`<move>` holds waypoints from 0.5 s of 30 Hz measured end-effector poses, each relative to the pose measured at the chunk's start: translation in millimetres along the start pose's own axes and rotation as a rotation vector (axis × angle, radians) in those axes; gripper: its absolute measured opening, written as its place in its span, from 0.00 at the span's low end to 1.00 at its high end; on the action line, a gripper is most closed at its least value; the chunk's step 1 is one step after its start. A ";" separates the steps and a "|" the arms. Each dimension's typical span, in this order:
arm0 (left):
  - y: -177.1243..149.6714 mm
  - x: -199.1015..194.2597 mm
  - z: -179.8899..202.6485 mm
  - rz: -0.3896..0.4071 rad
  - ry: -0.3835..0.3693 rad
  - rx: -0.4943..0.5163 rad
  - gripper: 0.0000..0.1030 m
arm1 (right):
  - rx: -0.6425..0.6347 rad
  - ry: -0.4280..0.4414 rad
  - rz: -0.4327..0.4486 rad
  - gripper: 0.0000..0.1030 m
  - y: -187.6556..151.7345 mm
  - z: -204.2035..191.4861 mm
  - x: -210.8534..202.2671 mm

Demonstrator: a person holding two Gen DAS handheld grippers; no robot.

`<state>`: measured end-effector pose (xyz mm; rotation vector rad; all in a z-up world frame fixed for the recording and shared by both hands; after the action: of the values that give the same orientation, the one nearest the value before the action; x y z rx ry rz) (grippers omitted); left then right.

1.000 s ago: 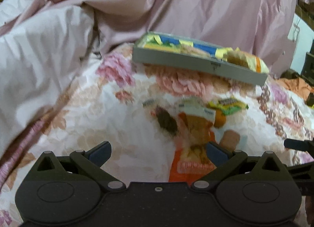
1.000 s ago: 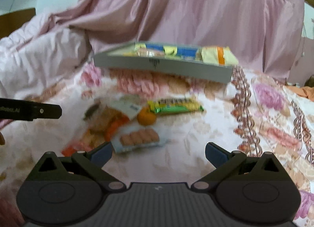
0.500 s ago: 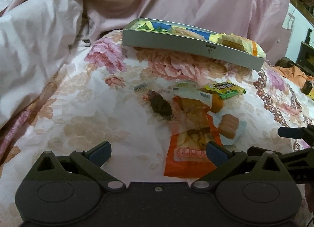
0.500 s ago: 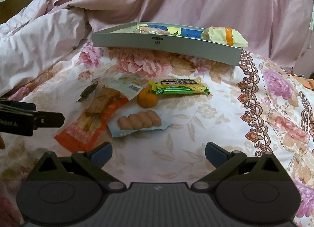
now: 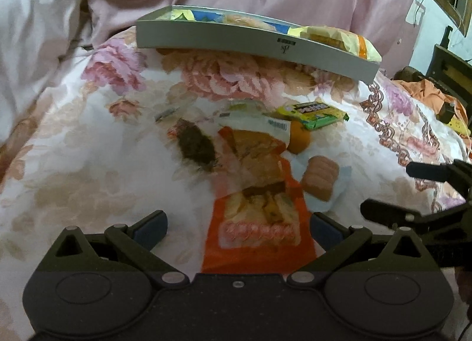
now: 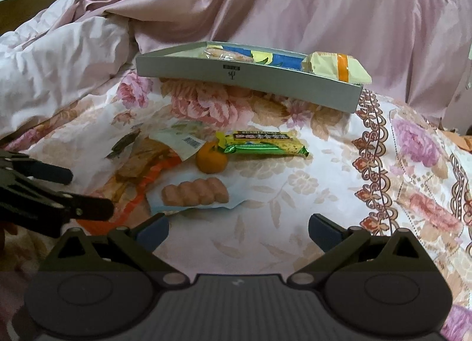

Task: Organize snacks
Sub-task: 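Grasp the large orange biscuit bag with the left tool while the right tool grasps the pink sausage pack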

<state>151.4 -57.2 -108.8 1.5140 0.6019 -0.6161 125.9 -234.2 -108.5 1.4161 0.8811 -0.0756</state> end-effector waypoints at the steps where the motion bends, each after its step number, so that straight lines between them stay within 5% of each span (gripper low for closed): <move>1: 2.7 1.9 2.4 0.002 -0.003 -0.002 0.99 | -0.005 0.000 0.001 1.00 0.0 1.2 0.2; 10: 17.1 24.5 26.0 -0.030 -0.004 0.053 0.97 | 0.001 -0.022 -0.010 1.00 -5.5 14.6 -1.5; 15: 15.0 23.5 19.0 -0.032 -0.001 0.080 0.84 | -0.013 -0.012 -0.024 1.00 -7.6 15.3 1.7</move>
<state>178.4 -76.5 -115.0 1.5819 0.6080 -0.6722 130.4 -248.4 -117.2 1.3920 0.8880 -0.0964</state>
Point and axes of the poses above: each gripper's, at about its wrist camera, not at the fingertips, and x roughly the way its jaws point, z to its right, y to its top, the point moved 9 cm from there along x, roughly the way its jaws point, and after that the axes turned 15 degrees about y, right-handed, at the moved point
